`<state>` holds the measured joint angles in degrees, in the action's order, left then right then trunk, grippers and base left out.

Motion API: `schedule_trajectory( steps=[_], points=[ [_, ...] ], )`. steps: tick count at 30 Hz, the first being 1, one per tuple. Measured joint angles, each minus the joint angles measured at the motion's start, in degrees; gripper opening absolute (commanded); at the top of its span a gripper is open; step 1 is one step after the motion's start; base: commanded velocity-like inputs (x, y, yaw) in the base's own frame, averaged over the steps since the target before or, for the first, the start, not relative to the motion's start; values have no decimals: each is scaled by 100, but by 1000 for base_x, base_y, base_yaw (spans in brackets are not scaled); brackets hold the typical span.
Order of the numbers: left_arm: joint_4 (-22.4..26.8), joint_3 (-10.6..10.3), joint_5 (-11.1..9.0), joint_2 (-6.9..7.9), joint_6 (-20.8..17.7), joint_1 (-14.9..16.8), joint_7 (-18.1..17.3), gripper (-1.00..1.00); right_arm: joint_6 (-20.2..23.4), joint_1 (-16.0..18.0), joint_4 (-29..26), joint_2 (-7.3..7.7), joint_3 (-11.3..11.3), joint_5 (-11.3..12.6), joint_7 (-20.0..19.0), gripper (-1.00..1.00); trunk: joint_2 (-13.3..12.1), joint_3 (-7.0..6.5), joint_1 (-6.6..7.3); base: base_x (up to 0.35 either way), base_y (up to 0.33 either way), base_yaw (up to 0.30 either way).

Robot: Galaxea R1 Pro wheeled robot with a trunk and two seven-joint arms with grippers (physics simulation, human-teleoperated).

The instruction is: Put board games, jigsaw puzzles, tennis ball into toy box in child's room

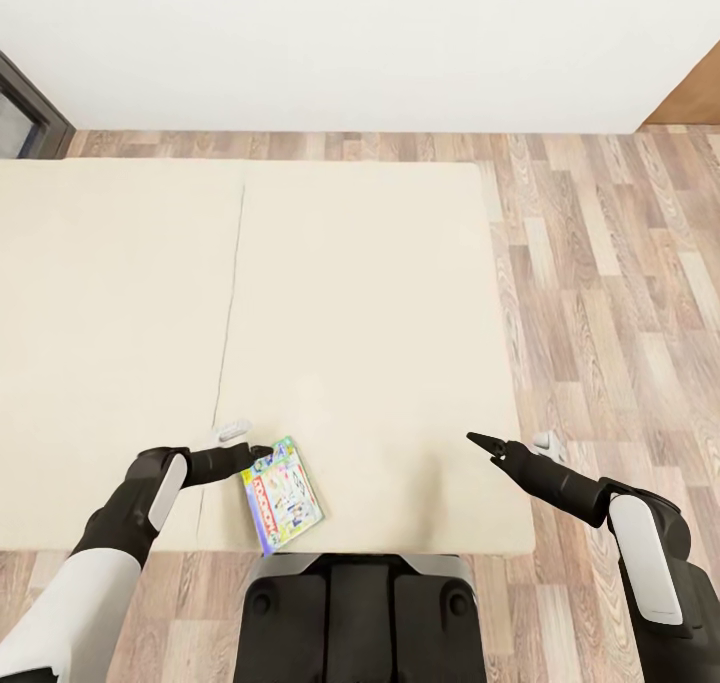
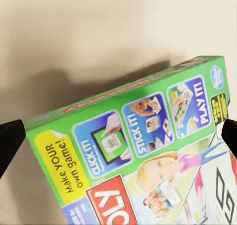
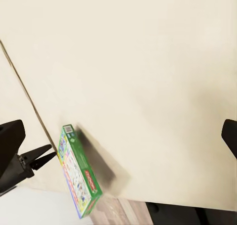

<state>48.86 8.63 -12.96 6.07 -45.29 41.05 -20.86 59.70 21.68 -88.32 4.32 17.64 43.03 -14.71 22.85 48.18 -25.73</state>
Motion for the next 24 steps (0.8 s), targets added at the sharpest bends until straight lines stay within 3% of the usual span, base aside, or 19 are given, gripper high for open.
schedule_trajectory(
  steps=[15,16,24],
  points=[
    [-178,12,-32,8,-2,1,15,100,-23,0,0,-1,3,4,8,100,0,6,-1,0,0,0],
    [-204,9,61,8,14,-2,20,100,-23,0,0,-1,3,3,9,100,-2,7,-2,0,0,0],
    [-205,10,70,3,18,-2,10,100,-25,0,0,-1,3,5,6,100,-2,7,-2,0,0,0]
  ],
)
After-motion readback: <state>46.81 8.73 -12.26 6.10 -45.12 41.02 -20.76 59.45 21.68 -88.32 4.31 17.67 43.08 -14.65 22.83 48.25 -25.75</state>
